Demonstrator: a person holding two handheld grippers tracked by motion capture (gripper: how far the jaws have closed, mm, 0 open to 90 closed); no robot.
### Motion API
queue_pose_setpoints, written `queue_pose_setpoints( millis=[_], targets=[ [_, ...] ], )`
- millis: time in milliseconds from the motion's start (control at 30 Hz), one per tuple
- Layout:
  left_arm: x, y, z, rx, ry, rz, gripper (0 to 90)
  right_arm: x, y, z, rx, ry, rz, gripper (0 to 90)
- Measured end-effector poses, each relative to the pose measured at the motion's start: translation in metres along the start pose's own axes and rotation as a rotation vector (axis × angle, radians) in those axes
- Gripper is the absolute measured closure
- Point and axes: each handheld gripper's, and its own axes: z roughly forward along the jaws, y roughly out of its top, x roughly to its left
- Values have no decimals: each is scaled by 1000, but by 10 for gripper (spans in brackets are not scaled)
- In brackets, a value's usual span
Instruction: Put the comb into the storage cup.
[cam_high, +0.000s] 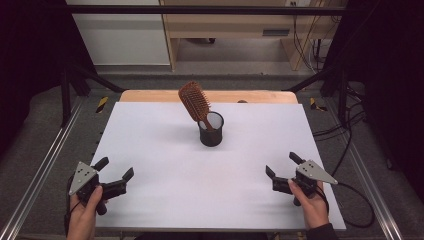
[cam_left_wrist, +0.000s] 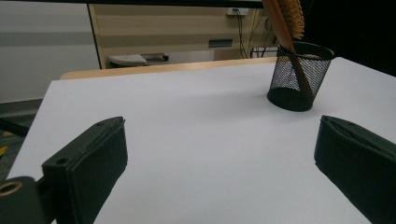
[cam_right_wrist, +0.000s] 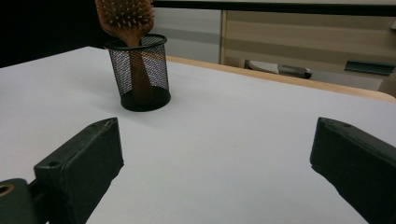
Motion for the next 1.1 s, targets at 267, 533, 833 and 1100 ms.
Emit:
queue_pose_setpoints(
  millis=[267,533,833,1100],
  targets=[
    [-3,-3,0,-4,-9,5,31,2,-1,1,1,13,-5,28],
    [-6,-7,1,-16,-31,7,32,6,-2,3,6,34,-16,29],
    [-7,-12,-4,-88,-74,-34,33,14,-2,7,-19,76,-71,29],
    [-19,-8,-14,-125,-67,47,32,23,-4,15,-3,129,-93,29]
  ],
)
